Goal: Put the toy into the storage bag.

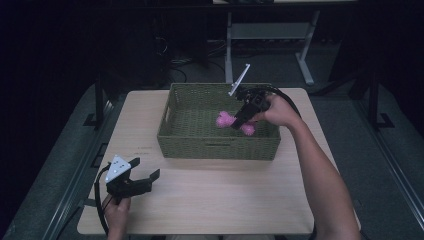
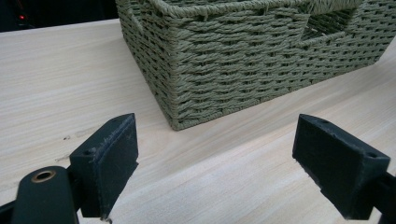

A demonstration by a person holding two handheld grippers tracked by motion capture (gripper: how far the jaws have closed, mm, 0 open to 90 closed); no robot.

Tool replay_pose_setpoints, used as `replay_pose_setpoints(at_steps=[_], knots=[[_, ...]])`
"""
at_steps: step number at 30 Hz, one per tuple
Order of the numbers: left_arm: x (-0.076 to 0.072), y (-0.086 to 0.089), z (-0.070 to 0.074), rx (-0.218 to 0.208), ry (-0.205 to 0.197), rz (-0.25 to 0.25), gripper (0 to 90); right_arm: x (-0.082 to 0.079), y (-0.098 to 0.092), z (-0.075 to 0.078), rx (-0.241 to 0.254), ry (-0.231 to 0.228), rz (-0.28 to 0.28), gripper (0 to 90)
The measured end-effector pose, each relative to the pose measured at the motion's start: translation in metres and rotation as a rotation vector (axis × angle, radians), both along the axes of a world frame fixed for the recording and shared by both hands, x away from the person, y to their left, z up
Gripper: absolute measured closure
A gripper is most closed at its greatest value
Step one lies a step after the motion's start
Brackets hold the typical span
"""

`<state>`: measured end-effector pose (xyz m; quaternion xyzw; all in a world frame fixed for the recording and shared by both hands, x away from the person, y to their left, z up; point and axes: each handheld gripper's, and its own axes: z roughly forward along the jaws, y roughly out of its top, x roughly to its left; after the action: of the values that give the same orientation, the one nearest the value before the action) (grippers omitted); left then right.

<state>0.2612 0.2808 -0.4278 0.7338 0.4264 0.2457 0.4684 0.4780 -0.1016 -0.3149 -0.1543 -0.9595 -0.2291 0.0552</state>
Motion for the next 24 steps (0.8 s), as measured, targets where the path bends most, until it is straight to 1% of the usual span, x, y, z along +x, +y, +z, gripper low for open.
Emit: replay_pose_setpoints(at_steps=[1, 4, 7, 9, 13, 17, 24], knots=[[0.000, 0.000, 0.000, 0.005, -0.001, 0.000, 13.8, 0.001, 0.000, -0.001, -0.004, 0.004, -0.001, 57.9], [0.000, 0.000, 0.000, -0.003, 0.003, 0.002, 13.8, 0.004, 0.000, -0.006, -0.016, 0.007, -0.006, 57.9], [0.000, -0.001, 0.000, 0.001, -0.001, -0.003, 13.9, 0.006, 0.001, -0.009, -0.026, 0.014, -0.015, 57.9], [0.000, -0.002, 0.000, 0.010, -0.004, -0.005, 13.9, 0.008, 0.001, -0.011, -0.018, 0.017, -0.018, 57.9], [0.000, -0.001, 0.000, 0.001, 0.000, -0.003, 13.8, 0.011, 0.000, -0.014, -0.025, 0.020, -0.027, 57.8], [0.000, -0.001, 0.000, 0.007, -0.005, -0.001, 13.8, 0.014, -0.001, -0.017, -0.023, 0.021, -0.038, 57.8], [0.000, -0.001, 0.000, 0.004, 0.000, 0.001, 13.8, 0.016, 0.002, -0.022, -0.032, 0.025, -0.034, 57.6]])
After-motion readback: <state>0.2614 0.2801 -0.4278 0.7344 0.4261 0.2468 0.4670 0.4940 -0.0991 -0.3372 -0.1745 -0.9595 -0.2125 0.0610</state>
